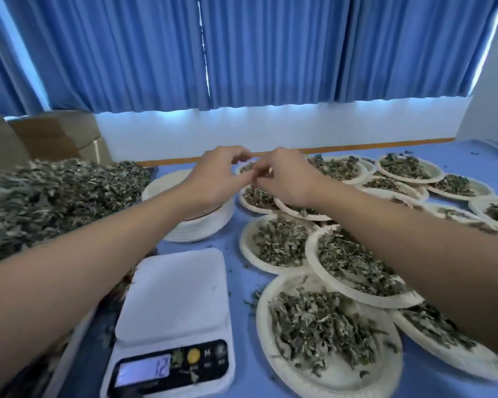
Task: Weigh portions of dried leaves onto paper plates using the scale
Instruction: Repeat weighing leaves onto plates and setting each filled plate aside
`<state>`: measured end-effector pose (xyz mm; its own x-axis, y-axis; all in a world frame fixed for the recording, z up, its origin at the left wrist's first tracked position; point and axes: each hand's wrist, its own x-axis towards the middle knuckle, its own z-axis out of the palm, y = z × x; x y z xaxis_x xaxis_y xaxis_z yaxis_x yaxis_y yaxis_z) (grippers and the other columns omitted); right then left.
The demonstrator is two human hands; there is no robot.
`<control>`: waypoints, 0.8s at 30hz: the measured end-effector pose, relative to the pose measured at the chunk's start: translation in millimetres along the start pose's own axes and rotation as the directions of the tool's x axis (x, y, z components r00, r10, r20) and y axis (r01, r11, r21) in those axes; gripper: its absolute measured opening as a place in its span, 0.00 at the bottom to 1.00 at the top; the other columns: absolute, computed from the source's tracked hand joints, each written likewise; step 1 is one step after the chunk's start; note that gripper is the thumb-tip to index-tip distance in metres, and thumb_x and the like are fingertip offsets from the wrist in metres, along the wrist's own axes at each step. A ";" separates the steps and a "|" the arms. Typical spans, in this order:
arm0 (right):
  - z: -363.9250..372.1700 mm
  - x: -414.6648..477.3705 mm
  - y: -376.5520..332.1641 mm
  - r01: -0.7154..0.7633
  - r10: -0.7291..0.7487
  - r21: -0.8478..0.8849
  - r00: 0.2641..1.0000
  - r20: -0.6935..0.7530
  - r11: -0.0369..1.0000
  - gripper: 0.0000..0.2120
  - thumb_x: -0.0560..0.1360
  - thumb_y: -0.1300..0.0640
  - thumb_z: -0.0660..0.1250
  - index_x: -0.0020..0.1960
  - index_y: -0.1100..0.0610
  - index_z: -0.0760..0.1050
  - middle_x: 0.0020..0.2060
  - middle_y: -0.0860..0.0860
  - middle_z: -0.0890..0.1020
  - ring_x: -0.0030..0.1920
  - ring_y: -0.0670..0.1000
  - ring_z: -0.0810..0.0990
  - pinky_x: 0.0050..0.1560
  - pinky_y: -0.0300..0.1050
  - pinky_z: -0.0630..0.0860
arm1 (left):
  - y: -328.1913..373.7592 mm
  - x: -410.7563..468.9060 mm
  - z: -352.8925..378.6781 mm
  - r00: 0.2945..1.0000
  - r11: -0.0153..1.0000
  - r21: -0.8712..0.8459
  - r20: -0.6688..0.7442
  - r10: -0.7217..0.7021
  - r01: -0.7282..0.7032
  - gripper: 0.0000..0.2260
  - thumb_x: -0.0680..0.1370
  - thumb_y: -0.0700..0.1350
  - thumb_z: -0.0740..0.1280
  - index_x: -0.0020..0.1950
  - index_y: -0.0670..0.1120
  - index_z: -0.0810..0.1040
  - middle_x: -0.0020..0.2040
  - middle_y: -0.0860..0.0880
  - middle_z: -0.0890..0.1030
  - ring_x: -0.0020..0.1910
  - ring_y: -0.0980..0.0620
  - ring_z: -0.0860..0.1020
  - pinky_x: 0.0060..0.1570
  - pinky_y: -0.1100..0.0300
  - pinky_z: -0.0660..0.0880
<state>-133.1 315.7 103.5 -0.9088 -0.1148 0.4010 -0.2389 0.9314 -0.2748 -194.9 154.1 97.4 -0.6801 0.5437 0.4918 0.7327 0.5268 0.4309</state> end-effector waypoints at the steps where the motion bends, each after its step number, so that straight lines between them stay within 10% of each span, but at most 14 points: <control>1: 8.1 9.4 -9.0 0.035 -0.035 -0.011 0.999 0.014 0.999 0.06 0.77 0.59 0.68 0.48 0.56 0.85 0.39 0.52 0.80 0.43 0.54 0.77 0.43 0.46 0.70 | -13.9 -5.4 -10.1 1.000 0.999 0.033 0.008 -0.004 0.004 0.16 0.79 0.51 0.70 0.63 0.45 0.81 0.59 0.49 0.83 0.59 0.51 0.79 0.61 0.54 0.74; 9: 38.2 54.2 -52.0 0.248 -0.227 -0.048 0.937 0.266 0.968 0.09 0.78 0.49 0.70 0.56 0.44 0.85 0.47 0.41 0.82 0.47 0.48 0.77 0.54 0.55 0.77 | -86.0 -39.6 -55.5 0.982 0.998 0.065 0.191 0.007 -0.019 0.13 0.81 0.52 0.68 0.47 0.45 0.86 0.38 0.44 0.84 0.36 0.48 0.78 0.41 0.48 0.72; 14: 38.4 58.8 -52.3 0.280 -0.267 0.005 0.912 0.312 0.960 0.08 0.77 0.43 0.71 0.51 0.45 0.87 0.43 0.38 0.84 0.41 0.38 0.76 0.47 0.48 0.76 | -104.3 -53.5 -65.7 0.981 0.998 0.022 0.188 0.051 -0.056 0.09 0.78 0.52 0.72 0.44 0.49 0.88 0.34 0.64 0.83 0.34 0.64 0.79 0.36 0.72 0.69; 24: 33.7 55.2 -57.6 0.484 -0.387 -0.241 0.850 0.358 0.841 0.09 0.81 0.43 0.66 0.57 0.39 0.84 0.53 0.37 0.83 0.54 0.46 0.77 0.47 0.47 0.75 | -112.1 -68.2 -76.8 0.965 0.986 0.007 0.203 0.165 -0.169 0.05 0.77 0.47 0.73 0.52 0.51 0.88 0.51 0.62 0.85 0.52 0.62 0.82 0.51 0.60 0.78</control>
<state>-181.0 244.2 112.1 -0.8023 -0.5817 0.1341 -0.5589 0.8109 0.1734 -228.8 7.8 73.7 -0.5409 0.7443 0.3918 0.8371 0.4314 0.3363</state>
